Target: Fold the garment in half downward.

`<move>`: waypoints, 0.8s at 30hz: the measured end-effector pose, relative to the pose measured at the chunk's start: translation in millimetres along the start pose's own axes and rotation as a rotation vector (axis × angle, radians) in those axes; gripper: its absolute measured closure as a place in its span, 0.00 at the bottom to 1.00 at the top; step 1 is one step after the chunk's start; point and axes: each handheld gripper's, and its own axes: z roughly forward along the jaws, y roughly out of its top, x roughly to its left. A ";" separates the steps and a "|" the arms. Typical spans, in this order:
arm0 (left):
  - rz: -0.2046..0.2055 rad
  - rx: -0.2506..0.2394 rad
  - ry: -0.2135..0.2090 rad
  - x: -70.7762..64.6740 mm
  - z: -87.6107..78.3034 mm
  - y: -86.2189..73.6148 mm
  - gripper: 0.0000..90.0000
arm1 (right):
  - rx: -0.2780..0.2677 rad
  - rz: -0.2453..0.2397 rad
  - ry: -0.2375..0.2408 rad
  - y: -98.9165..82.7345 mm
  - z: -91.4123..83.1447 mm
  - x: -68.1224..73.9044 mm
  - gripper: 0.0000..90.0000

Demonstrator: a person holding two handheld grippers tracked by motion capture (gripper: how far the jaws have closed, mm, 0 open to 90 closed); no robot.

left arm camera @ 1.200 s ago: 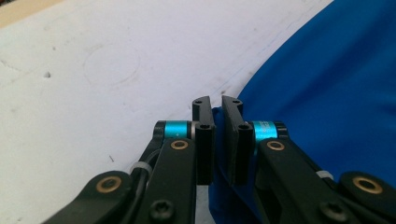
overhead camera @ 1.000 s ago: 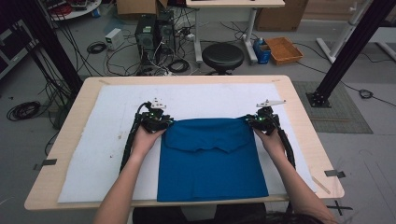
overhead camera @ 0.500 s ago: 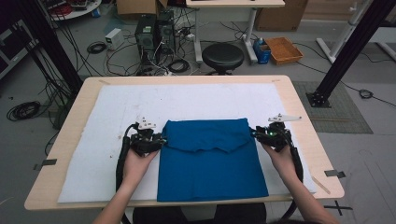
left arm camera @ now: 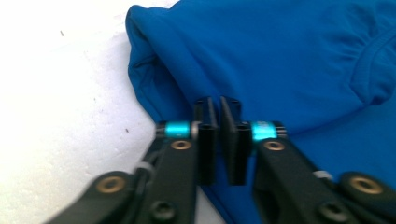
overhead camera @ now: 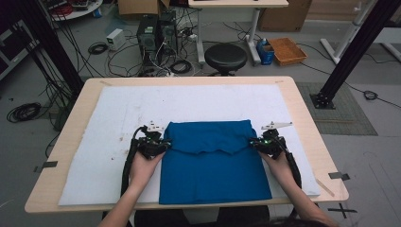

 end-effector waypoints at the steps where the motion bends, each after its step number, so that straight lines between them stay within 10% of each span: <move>1: -0.004 -0.005 -0.005 0.3 -0.3 0.2 0.98 | -0.002 -0.003 -0.002 0.3 -0.9 0.6 0.95; 24: 0.010 -0.068 -0.175 -24.9 -57.9 -8.1 0.98 | -0.060 -0.056 0.052 -17.6 -63.7 19.6 0.96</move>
